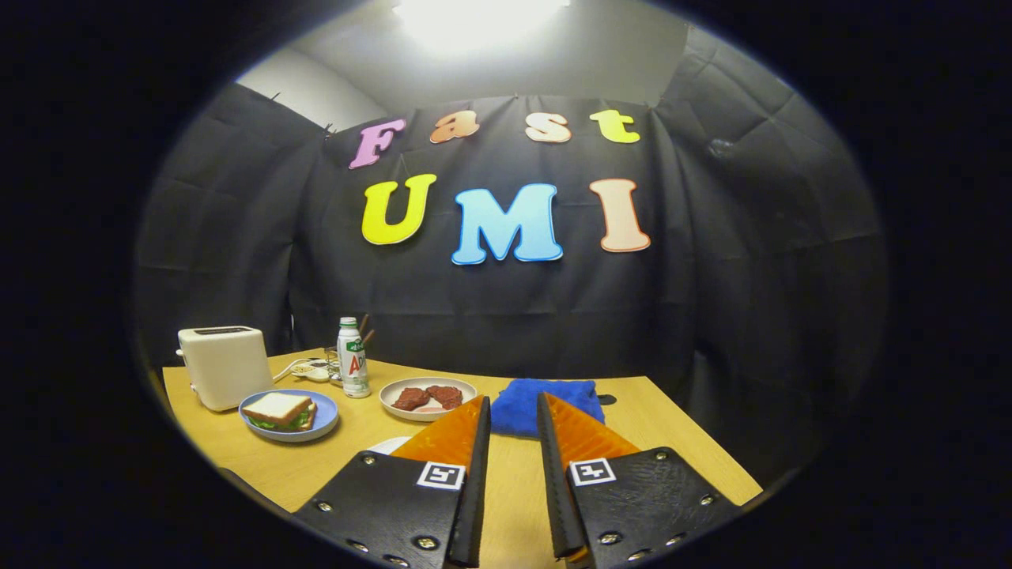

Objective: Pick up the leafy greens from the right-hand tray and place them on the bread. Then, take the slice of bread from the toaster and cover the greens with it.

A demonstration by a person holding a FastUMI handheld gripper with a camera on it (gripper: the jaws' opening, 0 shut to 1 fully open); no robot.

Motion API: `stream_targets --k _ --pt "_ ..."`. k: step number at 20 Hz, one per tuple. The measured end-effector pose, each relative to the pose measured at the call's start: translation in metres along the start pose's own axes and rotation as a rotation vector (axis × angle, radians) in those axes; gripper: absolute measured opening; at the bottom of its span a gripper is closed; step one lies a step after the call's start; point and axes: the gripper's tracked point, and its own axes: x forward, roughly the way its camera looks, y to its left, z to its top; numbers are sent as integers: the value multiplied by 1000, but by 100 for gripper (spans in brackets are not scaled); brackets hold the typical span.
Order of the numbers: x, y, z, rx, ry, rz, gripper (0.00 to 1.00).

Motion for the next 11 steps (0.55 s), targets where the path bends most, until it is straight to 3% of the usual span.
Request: stream_targets --k 5,8,11 --pt "-19 -64 2 72 -12 -39 34" --pt "-28 -104 1 39 -5 -50 34" --pt "-31 -160 -3 -56 -3 -120 34"
